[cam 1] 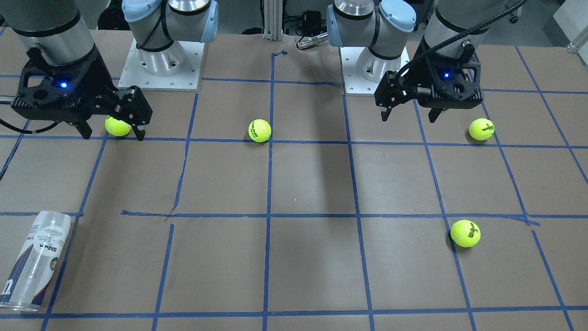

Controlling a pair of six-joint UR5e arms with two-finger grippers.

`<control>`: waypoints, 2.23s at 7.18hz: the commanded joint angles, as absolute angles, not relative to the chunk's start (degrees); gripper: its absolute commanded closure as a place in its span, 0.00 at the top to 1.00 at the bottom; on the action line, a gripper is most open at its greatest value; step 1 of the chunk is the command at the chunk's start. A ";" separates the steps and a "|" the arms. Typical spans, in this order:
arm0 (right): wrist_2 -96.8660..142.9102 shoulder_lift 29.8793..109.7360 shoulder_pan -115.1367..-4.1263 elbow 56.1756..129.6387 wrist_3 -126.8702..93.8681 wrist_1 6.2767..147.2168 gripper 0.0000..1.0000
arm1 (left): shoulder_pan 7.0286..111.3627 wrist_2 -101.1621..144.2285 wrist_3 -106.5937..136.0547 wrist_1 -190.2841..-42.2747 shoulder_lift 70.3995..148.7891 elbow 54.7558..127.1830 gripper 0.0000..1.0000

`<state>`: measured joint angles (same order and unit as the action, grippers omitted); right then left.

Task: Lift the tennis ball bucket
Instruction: 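Move the right gripper down over the upright clear Wilson ball can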

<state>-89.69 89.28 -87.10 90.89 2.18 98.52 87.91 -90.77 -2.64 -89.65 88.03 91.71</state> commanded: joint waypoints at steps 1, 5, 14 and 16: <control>-89.65 88.77 -87.10 90.79 2.37 98.96 1.00 | 87.98 -90.97 -2.64 -89.82 87.98 91.67 1.00; -89.91 87.89 -87.10 90.79 1.76 100.46 1.00 | 87.89 -90.97 -2.64 -89.82 87.89 91.67 1.00; -91.49 49.28 -70.76 61.32 7.56 110.30 1.00 | 87.89 -90.97 -2.64 -90.09 87.80 91.67 1.00; -95.85 44.57 -70.66 60.29 7.65 115.21 1.00 | 87.89 -91.05 -2.55 -90.09 87.71 91.67 1.00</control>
<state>-92.85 47.74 -70.88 61.64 7.79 112.75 87.89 -91.03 -2.58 -90.08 87.75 91.67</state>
